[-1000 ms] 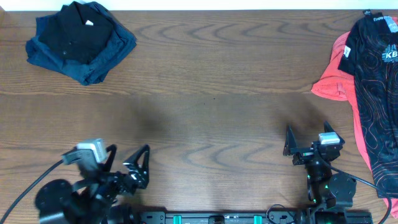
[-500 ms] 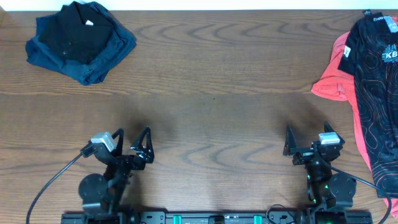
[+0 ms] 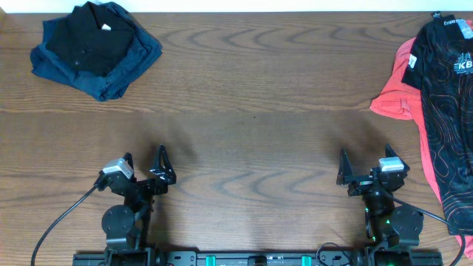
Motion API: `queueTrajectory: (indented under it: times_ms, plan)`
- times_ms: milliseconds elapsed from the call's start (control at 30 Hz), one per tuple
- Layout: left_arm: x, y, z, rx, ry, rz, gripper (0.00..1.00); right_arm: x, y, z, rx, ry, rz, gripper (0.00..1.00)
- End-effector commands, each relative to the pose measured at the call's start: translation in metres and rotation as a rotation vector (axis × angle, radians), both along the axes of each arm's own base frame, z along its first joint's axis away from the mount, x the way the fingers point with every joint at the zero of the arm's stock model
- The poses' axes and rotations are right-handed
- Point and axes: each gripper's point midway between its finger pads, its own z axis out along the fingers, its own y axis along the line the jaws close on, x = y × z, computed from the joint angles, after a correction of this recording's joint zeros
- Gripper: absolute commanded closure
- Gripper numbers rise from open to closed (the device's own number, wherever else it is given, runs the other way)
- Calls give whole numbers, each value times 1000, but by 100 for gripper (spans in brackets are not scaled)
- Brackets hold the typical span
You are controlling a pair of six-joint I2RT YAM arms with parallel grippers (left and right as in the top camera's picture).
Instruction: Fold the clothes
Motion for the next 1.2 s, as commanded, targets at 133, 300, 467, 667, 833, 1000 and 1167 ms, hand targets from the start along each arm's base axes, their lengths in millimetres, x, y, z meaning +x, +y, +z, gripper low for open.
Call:
queueTrajectory:
  times_ms: [133,300,467,667,833,1000,1167]
  plan:
    - [0,-3,-16,225,27,-45,2,0,-2,0,-12,-4,-7,1]
    - [0,-1,-16,255,26,-38,2,0,-2,0,-12,-4,-7,1]
    - [0,-1,-16,255,27,-38,2,0,-2,0,-12,-4,-7,1]
    - [0,-1,-16,255,29,-39,2,0,-2,0,-12,-4,-7,1]
    - [0,-1,-16,255,29,-39,2,0,-2,0,-12,-4,-7,1]
    - [0,-1,-16,255,29,-39,2,0,-2,0,-12,-4,-7,1]
    - [0,-1,-16,255,29,-39,2,0,-2,0,-12,-4,-7,1]
